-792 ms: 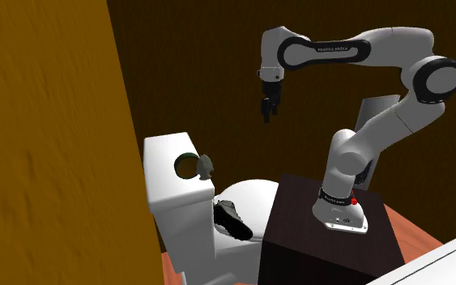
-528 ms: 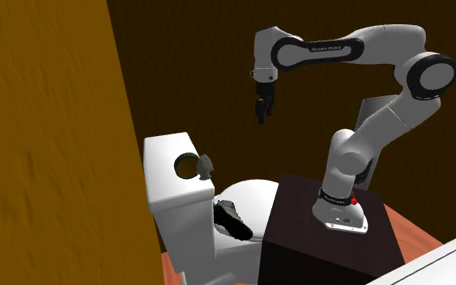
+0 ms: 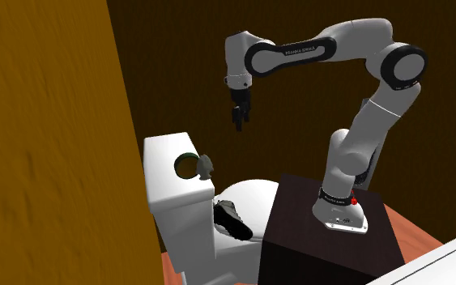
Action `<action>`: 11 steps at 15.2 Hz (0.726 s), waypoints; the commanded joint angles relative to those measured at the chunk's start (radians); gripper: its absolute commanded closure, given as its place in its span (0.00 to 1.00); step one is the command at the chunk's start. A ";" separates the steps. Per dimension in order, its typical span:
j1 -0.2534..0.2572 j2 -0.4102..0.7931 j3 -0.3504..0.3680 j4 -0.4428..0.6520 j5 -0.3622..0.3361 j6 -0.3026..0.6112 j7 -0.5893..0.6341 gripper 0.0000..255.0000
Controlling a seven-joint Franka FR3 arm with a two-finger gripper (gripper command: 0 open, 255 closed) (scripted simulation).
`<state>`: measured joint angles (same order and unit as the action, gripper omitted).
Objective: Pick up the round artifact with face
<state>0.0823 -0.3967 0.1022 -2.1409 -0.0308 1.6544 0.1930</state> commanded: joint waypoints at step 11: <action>0.092 0.436 0.133 0.409 -0.062 -0.032 0.052 0.00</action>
<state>0.1642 -0.0013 0.2237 -1.7707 -0.0836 1.6262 0.2387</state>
